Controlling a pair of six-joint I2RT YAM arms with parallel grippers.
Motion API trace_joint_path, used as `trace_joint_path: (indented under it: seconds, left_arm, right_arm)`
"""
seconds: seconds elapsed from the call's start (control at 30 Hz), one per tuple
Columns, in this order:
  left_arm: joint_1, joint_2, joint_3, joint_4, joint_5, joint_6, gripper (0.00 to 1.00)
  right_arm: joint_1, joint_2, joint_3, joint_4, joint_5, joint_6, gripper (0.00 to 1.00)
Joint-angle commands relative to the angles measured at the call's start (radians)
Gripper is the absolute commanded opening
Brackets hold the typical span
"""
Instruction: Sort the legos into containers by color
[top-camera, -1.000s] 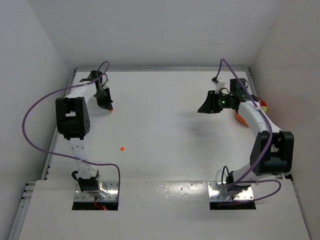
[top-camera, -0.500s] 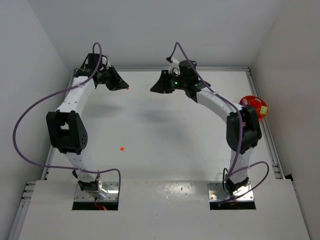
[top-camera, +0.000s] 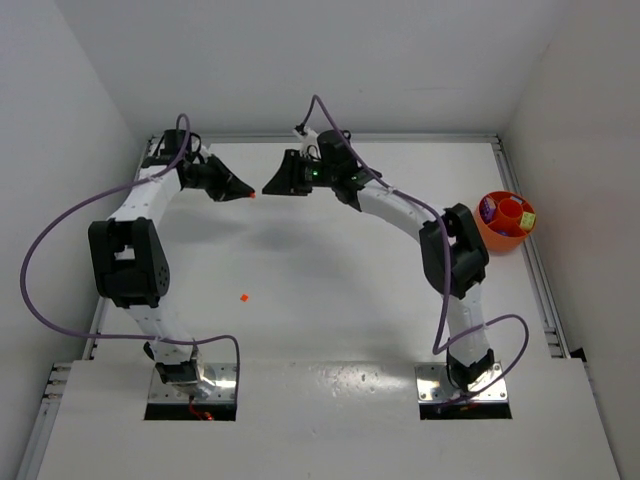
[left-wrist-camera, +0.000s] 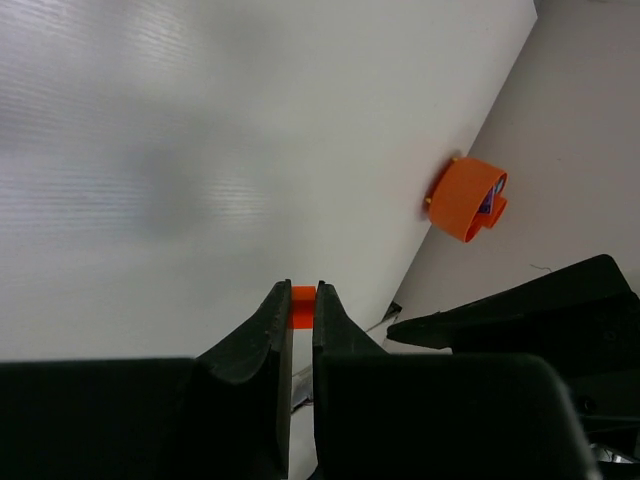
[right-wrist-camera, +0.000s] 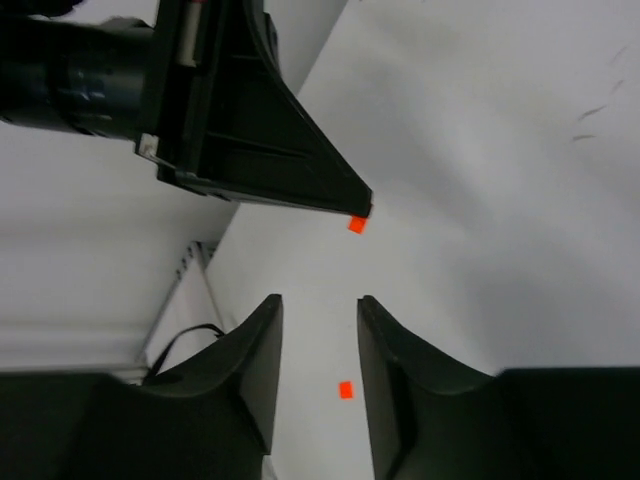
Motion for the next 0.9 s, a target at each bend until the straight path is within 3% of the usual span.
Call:
trace_joint_path:
  seconds: [0.0,0.1,0.4,0.87]
  left_arm:
    - [0.0,-0.034,-0.021,0.039,0.049,-0.038,0.0]
    - [0.0,-0.034,-0.047,0.048,0.062,-0.049,0.0]
    - [-0.009,-0.043,-0.09,0.105,0.111,-0.089,0.0]
    - [-0.029,-0.061,-0.142,0.145,0.171,-0.117,0.0]
  right_arm:
    - [0.021,0.022,0.048,0.094,-0.004,0.101,0.39]
    - [0.042,0.032,0.048,0.096,-0.004,0.101,0.46]
    - [0.051,0.064,0.015,0.096,0.016,0.173,0.46]
    - [0.051,0.102,0.006,0.097,0.027,0.154,0.39]
